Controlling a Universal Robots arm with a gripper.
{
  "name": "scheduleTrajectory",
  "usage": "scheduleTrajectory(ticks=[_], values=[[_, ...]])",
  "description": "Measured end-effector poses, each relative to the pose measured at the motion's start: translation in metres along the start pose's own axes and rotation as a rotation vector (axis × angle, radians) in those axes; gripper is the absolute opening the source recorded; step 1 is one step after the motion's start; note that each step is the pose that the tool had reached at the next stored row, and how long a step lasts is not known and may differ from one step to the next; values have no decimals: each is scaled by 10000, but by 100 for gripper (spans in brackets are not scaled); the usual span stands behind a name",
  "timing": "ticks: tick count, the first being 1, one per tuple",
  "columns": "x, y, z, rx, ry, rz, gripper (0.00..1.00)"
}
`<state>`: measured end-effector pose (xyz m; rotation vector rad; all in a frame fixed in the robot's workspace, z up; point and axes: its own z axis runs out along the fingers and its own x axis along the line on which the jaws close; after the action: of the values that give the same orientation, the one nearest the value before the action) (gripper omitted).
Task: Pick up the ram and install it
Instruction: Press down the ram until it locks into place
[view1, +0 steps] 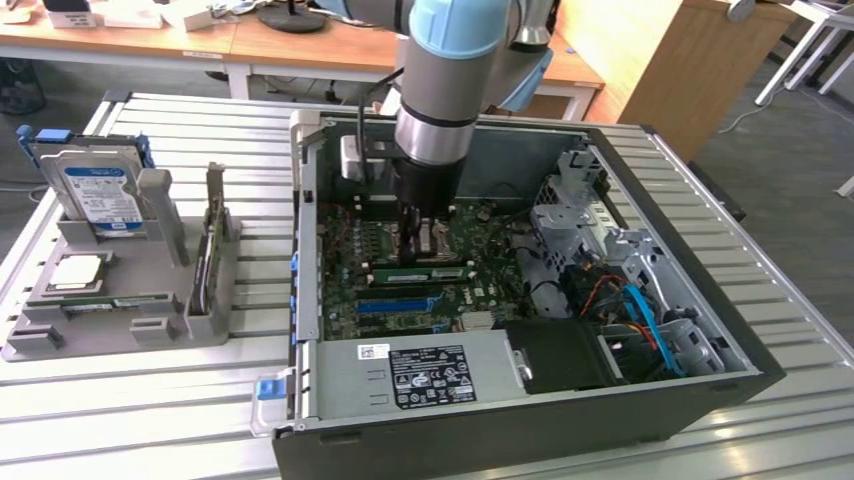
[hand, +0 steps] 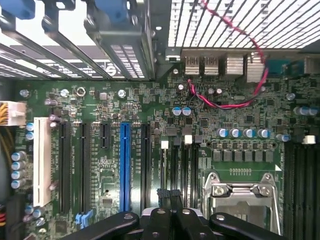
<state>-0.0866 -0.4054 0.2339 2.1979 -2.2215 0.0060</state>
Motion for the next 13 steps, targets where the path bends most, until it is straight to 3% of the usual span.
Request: scheduleTrajectory(ticks=[5, 13], values=[[2, 1, -141, 0, 0, 0, 11], [3, -9, -147, -3, 2, -1, 11]])
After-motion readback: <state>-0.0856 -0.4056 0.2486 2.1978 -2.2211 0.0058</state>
